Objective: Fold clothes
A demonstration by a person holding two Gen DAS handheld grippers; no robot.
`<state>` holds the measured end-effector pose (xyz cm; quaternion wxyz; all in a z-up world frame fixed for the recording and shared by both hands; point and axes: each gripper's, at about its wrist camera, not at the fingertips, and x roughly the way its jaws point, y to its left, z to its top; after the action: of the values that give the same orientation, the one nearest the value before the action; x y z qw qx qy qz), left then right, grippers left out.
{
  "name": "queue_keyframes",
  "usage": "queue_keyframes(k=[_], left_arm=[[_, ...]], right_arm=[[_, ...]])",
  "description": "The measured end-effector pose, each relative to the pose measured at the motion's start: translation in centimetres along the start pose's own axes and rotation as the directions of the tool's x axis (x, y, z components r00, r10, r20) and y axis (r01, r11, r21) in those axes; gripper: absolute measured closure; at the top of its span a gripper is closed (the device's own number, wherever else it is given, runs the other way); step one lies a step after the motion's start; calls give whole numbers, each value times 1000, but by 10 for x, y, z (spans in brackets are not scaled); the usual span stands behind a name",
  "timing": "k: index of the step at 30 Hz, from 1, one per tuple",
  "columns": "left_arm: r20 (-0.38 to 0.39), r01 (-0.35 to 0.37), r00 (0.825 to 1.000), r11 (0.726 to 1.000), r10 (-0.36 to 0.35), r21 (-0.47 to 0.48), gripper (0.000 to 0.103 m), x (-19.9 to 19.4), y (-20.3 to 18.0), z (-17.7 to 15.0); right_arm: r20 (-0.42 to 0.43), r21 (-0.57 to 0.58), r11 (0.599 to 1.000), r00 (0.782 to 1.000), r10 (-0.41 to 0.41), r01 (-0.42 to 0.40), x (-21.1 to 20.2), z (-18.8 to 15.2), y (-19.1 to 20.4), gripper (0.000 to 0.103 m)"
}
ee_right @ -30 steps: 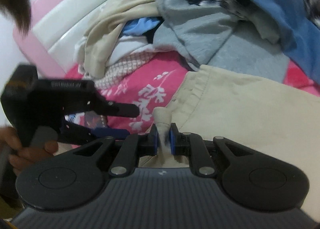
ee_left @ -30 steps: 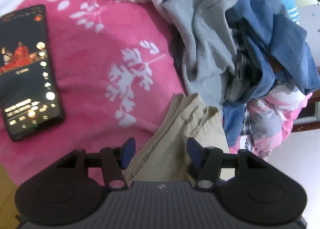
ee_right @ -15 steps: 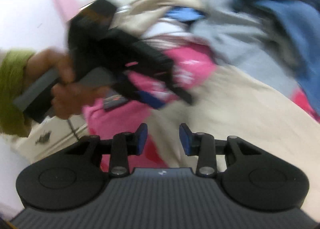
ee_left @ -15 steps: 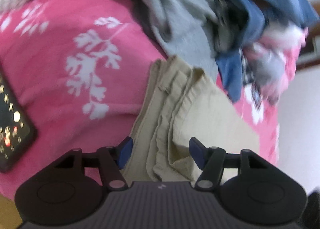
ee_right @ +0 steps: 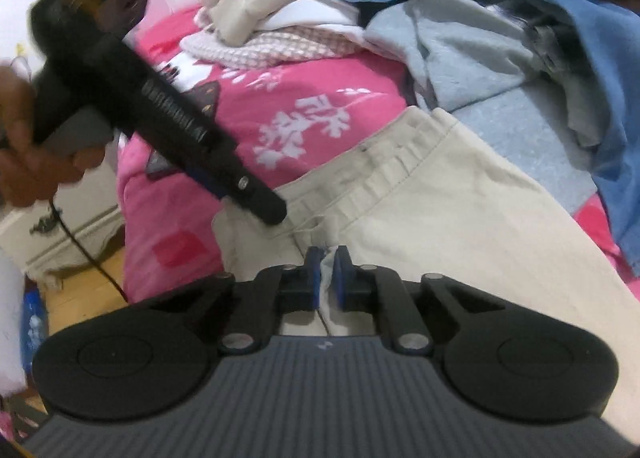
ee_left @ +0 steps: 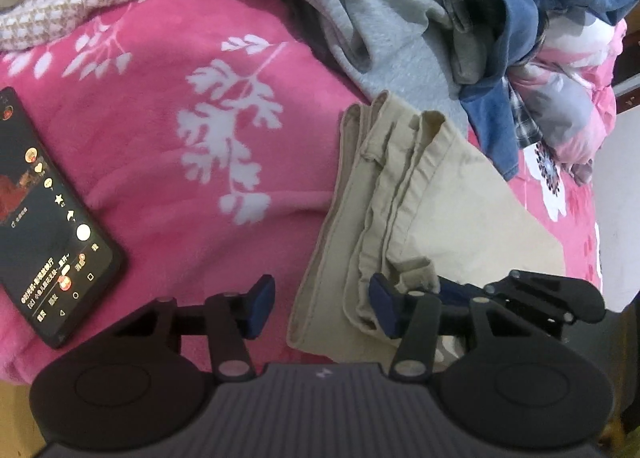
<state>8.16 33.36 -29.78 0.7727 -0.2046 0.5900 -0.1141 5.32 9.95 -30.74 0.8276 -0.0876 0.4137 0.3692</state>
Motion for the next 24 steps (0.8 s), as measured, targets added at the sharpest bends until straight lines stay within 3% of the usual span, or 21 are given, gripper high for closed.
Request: queue_keyframes(k=[6,12,16,20,24], left_arm=[[17,35,999,997,-34,-74,50,6,11,-4],[25,76,997,988,-74,-132,51,10,21,-4],[35,97,995,976,-92,-194,57,11,33,-4],[59,85,996,973,-74,-213,58,5,36,-2],[148,64,988,980,-36,-190,56,-17,31,1]], right_arm=[[74,61,997,997,39,-44,-25,22,6,101],[58,43,997,996,69,-72,-17,24,14,101],[25,19,997,997,78,-79,-4,17,21,101],[-3,20,996,997,83,-83,11,6,23,100],[-3,39,996,997,76,-76,16,4,23,96]])
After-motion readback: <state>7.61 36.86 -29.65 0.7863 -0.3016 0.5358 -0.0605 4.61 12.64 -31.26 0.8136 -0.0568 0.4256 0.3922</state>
